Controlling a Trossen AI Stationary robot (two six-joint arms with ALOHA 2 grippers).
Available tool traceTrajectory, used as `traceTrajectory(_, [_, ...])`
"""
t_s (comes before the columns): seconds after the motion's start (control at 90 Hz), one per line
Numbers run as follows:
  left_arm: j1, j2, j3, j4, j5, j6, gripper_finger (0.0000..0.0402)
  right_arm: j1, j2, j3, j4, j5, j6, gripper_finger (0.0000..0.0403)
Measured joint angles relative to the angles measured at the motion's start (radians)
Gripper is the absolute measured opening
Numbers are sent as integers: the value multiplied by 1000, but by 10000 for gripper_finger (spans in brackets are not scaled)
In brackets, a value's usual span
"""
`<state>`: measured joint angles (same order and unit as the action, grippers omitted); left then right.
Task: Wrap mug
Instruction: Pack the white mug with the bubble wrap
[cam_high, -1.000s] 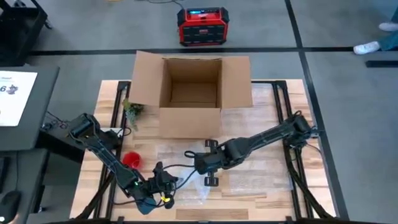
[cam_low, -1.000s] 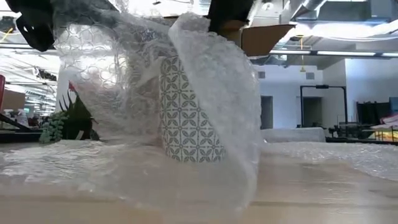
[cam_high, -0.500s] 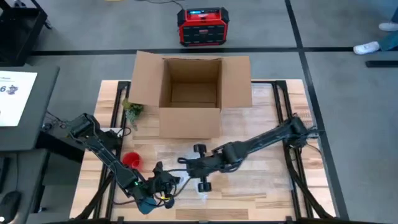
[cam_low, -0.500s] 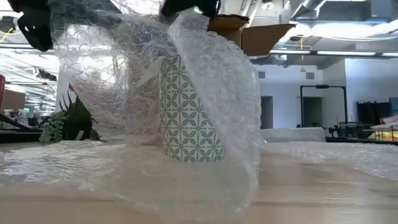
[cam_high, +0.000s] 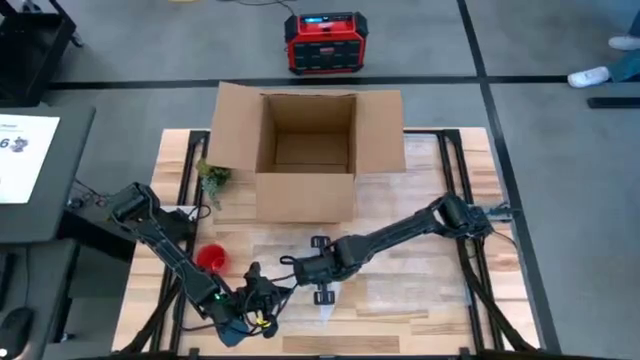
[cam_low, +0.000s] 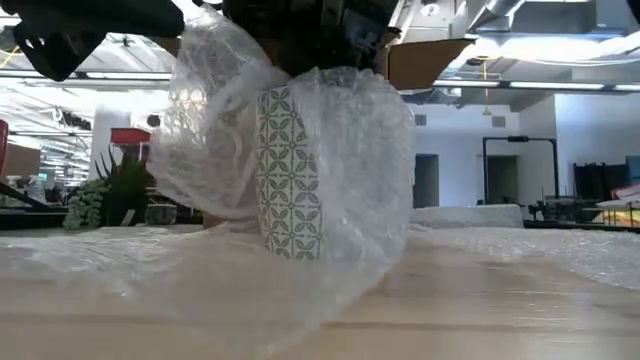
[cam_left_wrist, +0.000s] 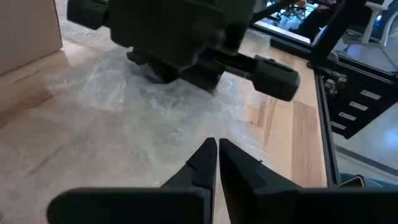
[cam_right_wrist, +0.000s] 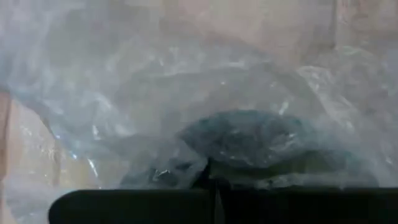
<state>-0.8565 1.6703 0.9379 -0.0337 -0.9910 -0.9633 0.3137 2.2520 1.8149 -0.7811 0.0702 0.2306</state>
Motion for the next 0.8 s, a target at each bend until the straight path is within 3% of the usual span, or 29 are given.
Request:
traceTrajectory(0.6, [96,0,0,1,0,40,0,-13,-250,-10,-100,7,-6,0])
traceTrajectory(0.8, [115,0,0,-1,0,40,0,1,-303,-7,65,62,-45,0])
